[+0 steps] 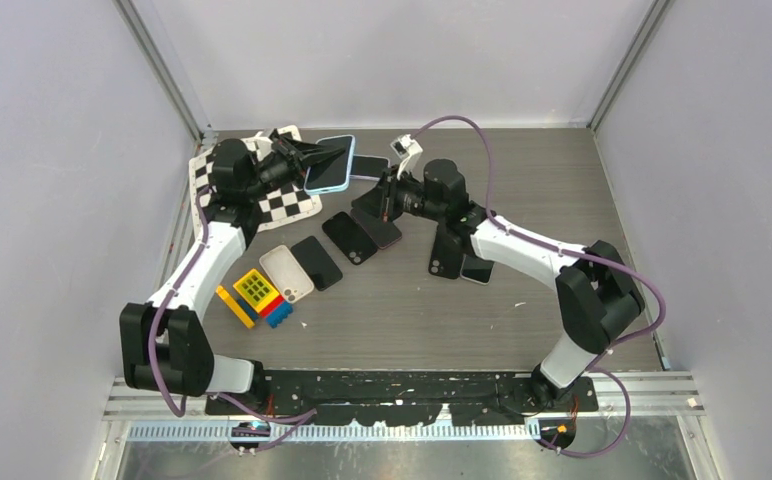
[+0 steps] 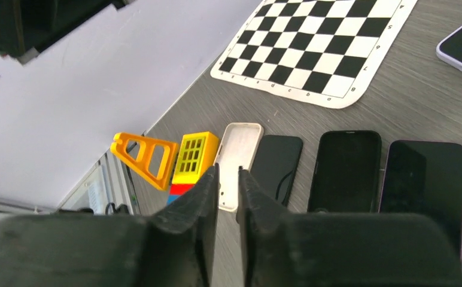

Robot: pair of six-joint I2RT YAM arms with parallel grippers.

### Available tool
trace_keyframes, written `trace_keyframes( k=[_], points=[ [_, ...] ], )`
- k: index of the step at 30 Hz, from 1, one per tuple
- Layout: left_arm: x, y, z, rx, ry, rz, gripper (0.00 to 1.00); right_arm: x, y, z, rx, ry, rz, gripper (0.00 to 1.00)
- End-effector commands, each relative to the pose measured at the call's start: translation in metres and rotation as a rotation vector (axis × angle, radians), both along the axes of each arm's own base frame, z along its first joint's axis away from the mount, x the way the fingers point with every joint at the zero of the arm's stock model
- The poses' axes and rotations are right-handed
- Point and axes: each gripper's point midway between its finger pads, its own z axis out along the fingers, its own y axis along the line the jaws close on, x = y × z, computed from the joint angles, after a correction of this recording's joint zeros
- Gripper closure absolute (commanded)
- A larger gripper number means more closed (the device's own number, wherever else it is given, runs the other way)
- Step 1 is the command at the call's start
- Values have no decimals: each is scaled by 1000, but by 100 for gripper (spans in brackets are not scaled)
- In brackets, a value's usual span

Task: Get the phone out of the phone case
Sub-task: Remove the phone case from the phone.

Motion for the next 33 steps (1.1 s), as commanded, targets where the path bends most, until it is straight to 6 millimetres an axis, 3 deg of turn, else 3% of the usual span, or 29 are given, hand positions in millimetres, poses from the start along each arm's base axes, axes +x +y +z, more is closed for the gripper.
trace_keyframes(
  k=[1,2,5,9,14,16,26,33],
  points=[
    [-6,5,44,2,-196,43,100,-23,3,46,129,-115,88,67],
    [-4,6,43,12,-208,56,100,-30,2,55,151,-128,103,56],
    [3,8,42,35,-247,94,100,-51,2,76,212,-174,153,37],
    [8,9,41,71,-282,108,100,-71,-4,115,326,-197,193,32],
    [7,8,42,98,-309,99,100,-87,-12,155,444,-196,223,34],
    [6,7,41,98,-312,92,100,-88,-12,161,459,-185,229,36],
    [0,6,45,76,-315,75,100,-67,-9,159,505,-74,184,63],
    [-3,6,46,74,-319,71,100,-61,-11,163,550,-43,178,61]
  ],
)
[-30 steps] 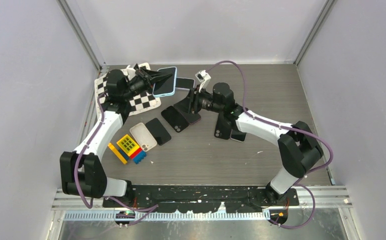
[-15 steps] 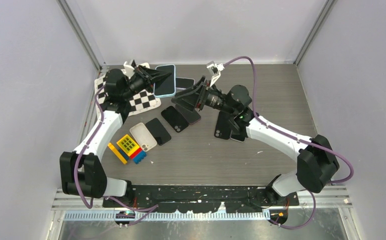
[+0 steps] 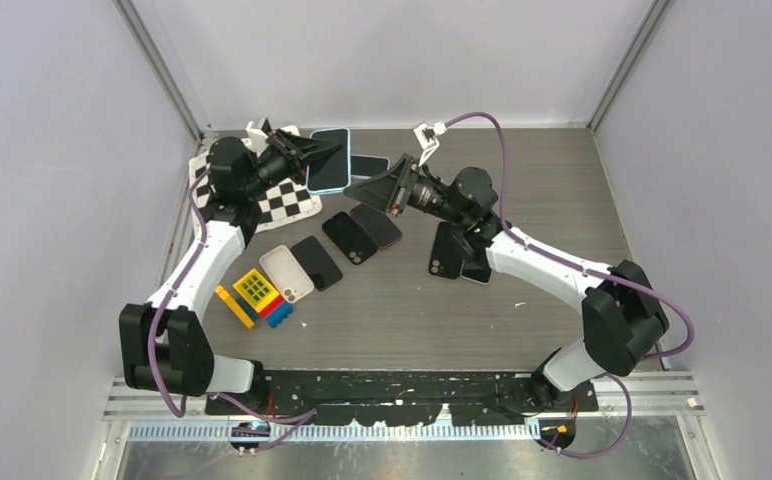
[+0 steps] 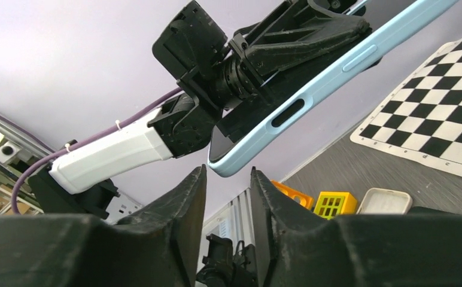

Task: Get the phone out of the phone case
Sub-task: Remove the phone case from the phone.

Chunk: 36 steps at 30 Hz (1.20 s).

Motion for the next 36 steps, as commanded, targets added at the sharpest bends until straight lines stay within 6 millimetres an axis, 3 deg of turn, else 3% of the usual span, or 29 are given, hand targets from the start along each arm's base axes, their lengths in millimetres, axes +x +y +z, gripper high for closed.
trace_keyframes(
  k=[1,7,14,19,26,30,34,36],
  points=[
    [-13,1,42,-26,-145,-18,100,1,-6,43,121,-55,-2,58],
    [-14,1,43,-31,-145,-19,100,3,-5,41,118,-42,-2,53],
    [-17,1,49,-53,-136,-21,100,14,1,21,15,-37,-32,81],
    [-19,1,58,-92,-133,-33,100,23,6,-7,-77,-41,-52,89],
    [-30,-4,78,-86,-222,-58,100,42,16,-41,-181,75,-76,92],
    [-31,-4,78,-64,-255,-51,100,42,19,-41,-187,104,-69,85],
    [-28,-4,74,-36,-281,-40,100,33,16,-27,-124,63,-41,62],
    [-26,-4,72,-22,-286,-36,100,28,15,-18,-93,46,-23,55]
  ],
)
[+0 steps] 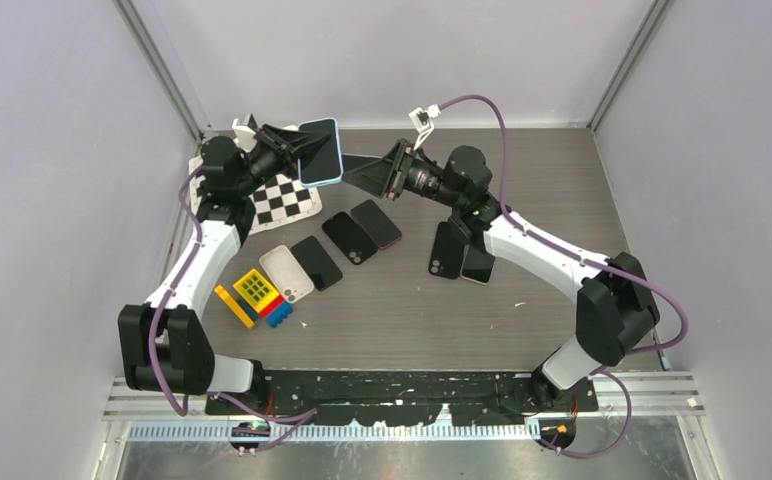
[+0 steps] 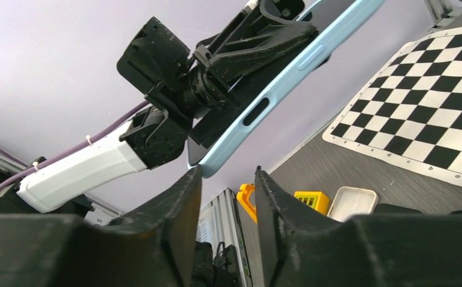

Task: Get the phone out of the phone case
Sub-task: Remove the phone case from the phone.

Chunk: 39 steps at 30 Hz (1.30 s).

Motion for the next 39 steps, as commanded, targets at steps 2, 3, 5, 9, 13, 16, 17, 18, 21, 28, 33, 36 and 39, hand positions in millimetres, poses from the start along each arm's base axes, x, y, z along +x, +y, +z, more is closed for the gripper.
trace_keyframes(
  k=[2,3,5,9,13,16,17,18,21,28,33,36,39],
  points=[
    [-38,-23,61,8,-248,-128,100,-5,7,-11,18,37,28,52],
    [-38,-23,60,7,-246,-128,100,-6,6,-6,33,31,32,50],
    [-36,-23,58,7,-242,-128,100,-5,5,-2,47,41,36,49],
    [-36,-24,58,5,-240,-129,100,-7,5,5,95,56,62,47],
    [-34,-24,55,-3,-222,-130,100,-10,7,8,132,57,103,45],
    [-33,-23,54,-23,-204,-130,100,-9,10,5,130,71,116,46],
    [-33,-23,54,-34,-197,-129,100,-8,11,3,125,71,114,48],
    [-32,-23,54,-44,-186,-129,100,-7,11,1,118,77,113,54],
    [-31,-21,55,-94,-148,-124,100,-5,14,-9,94,75,117,71],
    [-35,-16,60,-257,-23,-141,100,-4,22,-53,44,22,169,94],
    [-41,-15,66,-327,18,-174,100,2,21,-85,24,13,222,98],
    [-45,-15,67,-352,44,-195,100,10,16,-99,-25,-25,222,99],
    [-51,-22,70,-357,56,-233,100,15,11,-109,-81,-53,231,99]
  ],
)
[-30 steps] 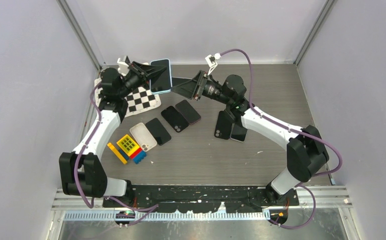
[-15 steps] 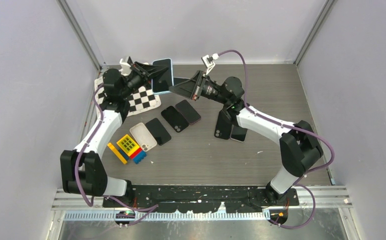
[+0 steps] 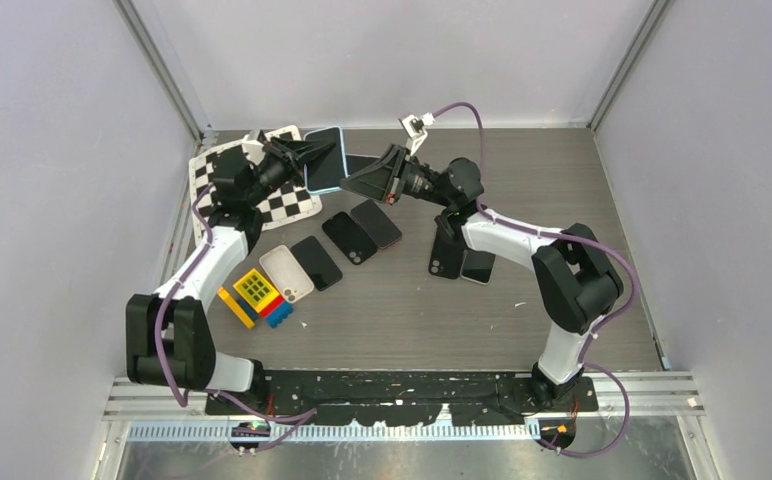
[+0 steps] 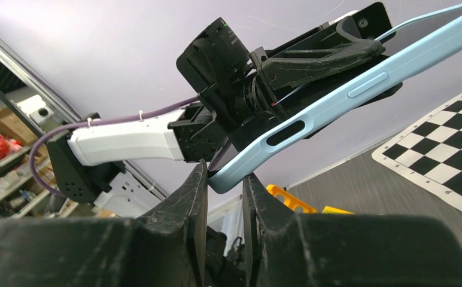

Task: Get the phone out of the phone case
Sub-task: Remove the phone case from the phone.

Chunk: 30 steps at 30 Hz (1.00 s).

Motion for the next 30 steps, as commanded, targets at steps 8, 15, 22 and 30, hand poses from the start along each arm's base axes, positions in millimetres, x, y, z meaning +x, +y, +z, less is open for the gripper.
trace_keyframes(
  k=[8,15,22,30],
  points=[
    [-67,-59,76,-250,23,-336,100,14,2,-103,-419,-113,58,98],
    [-65,-65,70,-245,41,-351,100,26,-3,-99,-483,-182,-14,99],
    [-63,-65,67,-238,34,-342,100,44,-9,-93,-486,-107,-147,99],
    [-56,-67,78,-220,-43,-324,100,82,-30,-102,-531,157,-415,99]
  ],
)
